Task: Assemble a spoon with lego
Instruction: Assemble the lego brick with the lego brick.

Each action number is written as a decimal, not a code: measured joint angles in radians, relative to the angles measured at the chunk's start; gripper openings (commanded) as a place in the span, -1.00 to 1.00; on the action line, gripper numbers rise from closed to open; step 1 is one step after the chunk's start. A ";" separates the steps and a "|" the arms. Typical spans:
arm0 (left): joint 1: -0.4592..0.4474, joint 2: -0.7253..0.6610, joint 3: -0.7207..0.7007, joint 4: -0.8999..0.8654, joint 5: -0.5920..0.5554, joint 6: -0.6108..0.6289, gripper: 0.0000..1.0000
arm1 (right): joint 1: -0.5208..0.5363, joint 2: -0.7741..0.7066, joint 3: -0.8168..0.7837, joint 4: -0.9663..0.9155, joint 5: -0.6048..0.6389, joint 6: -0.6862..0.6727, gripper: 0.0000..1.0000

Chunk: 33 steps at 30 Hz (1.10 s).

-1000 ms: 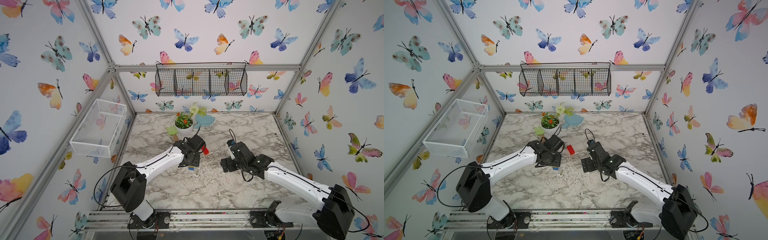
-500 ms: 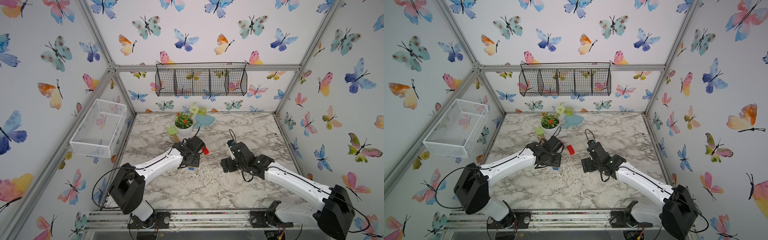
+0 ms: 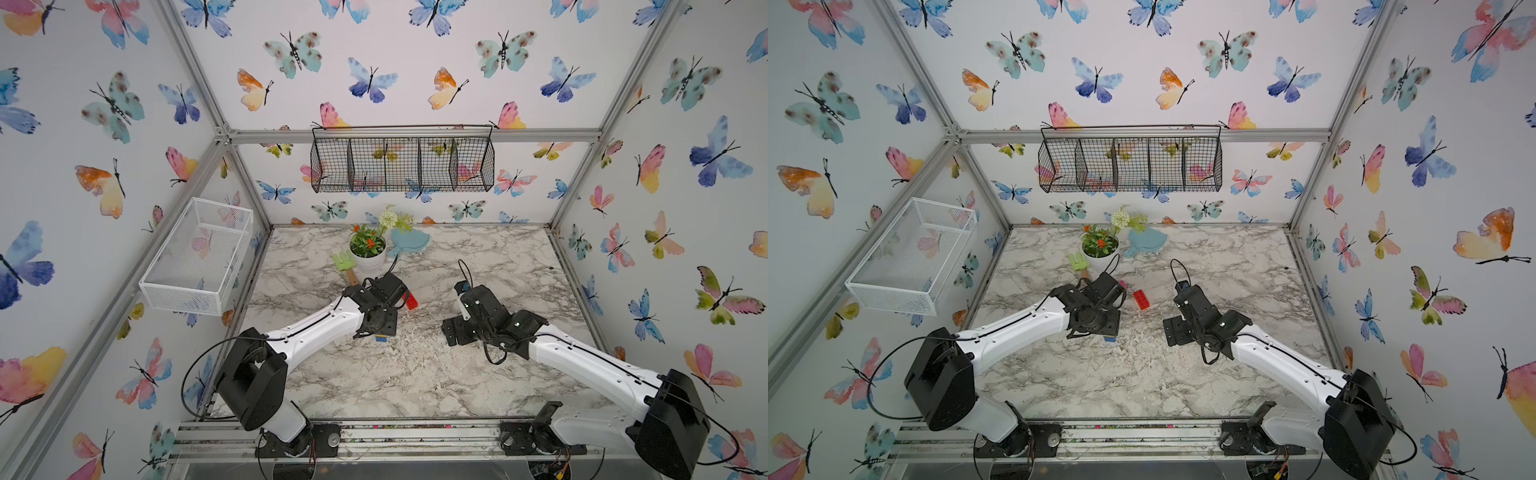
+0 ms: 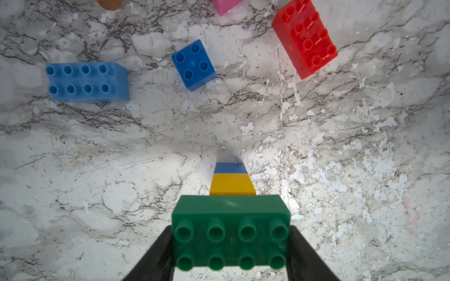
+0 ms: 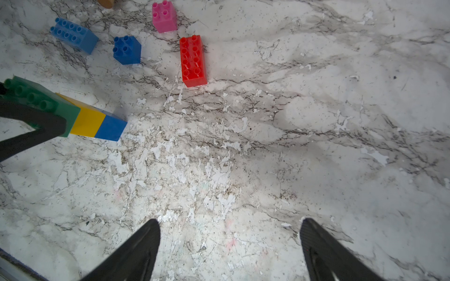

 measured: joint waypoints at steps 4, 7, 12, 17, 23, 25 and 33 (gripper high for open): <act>0.002 0.004 0.002 0.000 0.000 0.004 -0.64 | 0.000 0.000 -0.006 0.000 0.000 0.000 0.86; 0.002 0.005 0.002 0.000 0.000 0.005 -0.64 | 0.000 -0.001 -0.011 0.000 0.003 0.000 0.85; 0.002 0.005 -0.002 0.005 0.000 0.006 -0.64 | 0.000 -0.005 -0.011 0.000 0.004 -0.001 0.86; 0.002 0.006 -0.006 0.013 0.003 0.006 -0.65 | 0.000 -0.010 -0.012 0.001 0.006 -0.006 0.86; 0.002 0.003 -0.025 0.050 0.010 0.008 -0.66 | 0.000 -0.010 -0.014 0.003 0.006 -0.008 0.86; 0.002 0.006 -0.029 0.060 0.010 0.011 -0.66 | 0.000 -0.010 -0.015 0.004 0.006 -0.008 0.86; 0.002 0.005 -0.030 0.066 0.016 0.032 -0.66 | 0.000 -0.010 -0.019 0.011 0.006 -0.009 0.86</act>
